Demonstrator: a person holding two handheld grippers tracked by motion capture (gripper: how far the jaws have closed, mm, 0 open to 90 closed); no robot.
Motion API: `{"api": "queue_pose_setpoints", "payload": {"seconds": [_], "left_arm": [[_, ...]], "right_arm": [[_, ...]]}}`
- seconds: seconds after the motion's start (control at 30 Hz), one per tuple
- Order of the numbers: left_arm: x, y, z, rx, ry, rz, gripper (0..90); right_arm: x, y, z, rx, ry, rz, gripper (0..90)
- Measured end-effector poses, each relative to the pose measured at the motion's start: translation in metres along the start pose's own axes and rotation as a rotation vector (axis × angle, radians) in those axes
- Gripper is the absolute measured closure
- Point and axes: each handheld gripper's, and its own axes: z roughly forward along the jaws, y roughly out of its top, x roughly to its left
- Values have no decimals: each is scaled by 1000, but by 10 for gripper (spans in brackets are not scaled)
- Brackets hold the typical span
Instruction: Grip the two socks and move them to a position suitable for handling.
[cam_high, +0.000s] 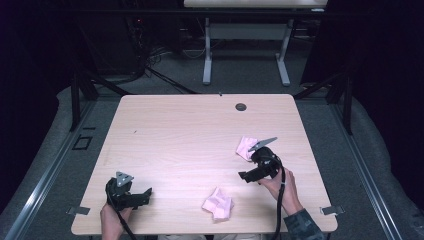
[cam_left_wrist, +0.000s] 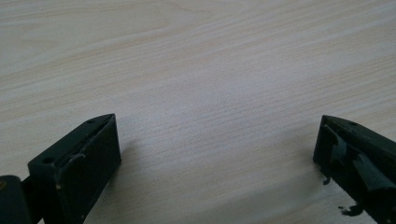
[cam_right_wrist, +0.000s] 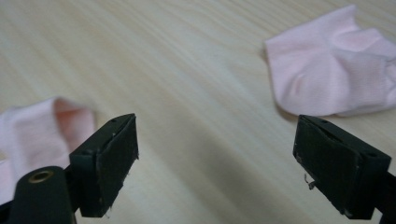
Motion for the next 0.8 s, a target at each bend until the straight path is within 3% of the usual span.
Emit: {"api": "queue_pose_setpoints", "payload": {"seconds": [0.2, 0.33, 0.43, 0.6, 0.8], "left_arm": [[0, 0, 0, -2, -2, -4, 4], [0, 0, 0, -2, -2, -3, 4], [0, 0, 0, 0, -4, 0, 3], [0, 0, 0, -1, -3, -2, 4], [0, 0, 0, -1, -1, -3, 5]], "right_arm": [[-24, 16, 12, 42, -20, 25, 61], [-33, 24, 19, 60, -27, 38, 50], [-43, 31, 30, 62, -53, 53, 82], [-57, 40, 45, 83, -59, 91, 128], [-67, 40, 60, 115, -94, 113, 183]]}}
